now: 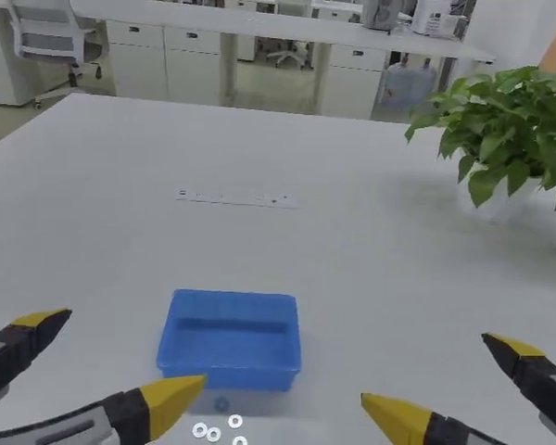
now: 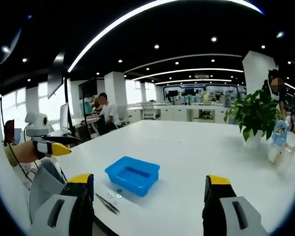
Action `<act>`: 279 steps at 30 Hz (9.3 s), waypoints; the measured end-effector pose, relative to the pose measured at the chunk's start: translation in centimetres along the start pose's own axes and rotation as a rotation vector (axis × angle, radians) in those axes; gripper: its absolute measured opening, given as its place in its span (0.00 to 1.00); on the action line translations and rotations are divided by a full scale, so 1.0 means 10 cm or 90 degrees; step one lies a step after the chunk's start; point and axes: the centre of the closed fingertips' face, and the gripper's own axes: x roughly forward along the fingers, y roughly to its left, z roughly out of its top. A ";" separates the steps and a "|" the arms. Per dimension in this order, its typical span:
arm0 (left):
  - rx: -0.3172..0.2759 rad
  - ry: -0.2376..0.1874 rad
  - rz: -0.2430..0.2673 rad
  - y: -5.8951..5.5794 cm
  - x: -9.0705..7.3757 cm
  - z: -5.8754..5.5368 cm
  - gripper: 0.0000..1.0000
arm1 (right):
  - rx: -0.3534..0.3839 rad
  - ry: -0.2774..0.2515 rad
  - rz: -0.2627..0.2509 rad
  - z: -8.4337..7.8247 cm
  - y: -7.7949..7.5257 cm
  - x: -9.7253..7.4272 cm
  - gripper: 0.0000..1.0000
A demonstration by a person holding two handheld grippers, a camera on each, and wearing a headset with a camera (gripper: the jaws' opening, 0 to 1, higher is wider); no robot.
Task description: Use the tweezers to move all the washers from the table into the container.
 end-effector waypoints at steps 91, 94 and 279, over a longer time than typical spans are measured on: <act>0.448 0.522 -0.369 -0.09 0.46 -1.81 0.04 | -0.023 0.140 -0.028 -0.55 0.29 0.10 0.38; 0.449 0.523 -0.370 -0.10 0.45 -1.83 0.04 | -0.027 0.140 -0.027 -0.55 0.30 0.09 0.37; 0.463 0.294 -0.509 -0.68 0.45 -0.74 0.00 | -0.163 0.235 0.327 -1.03 1.24 0.83 0.14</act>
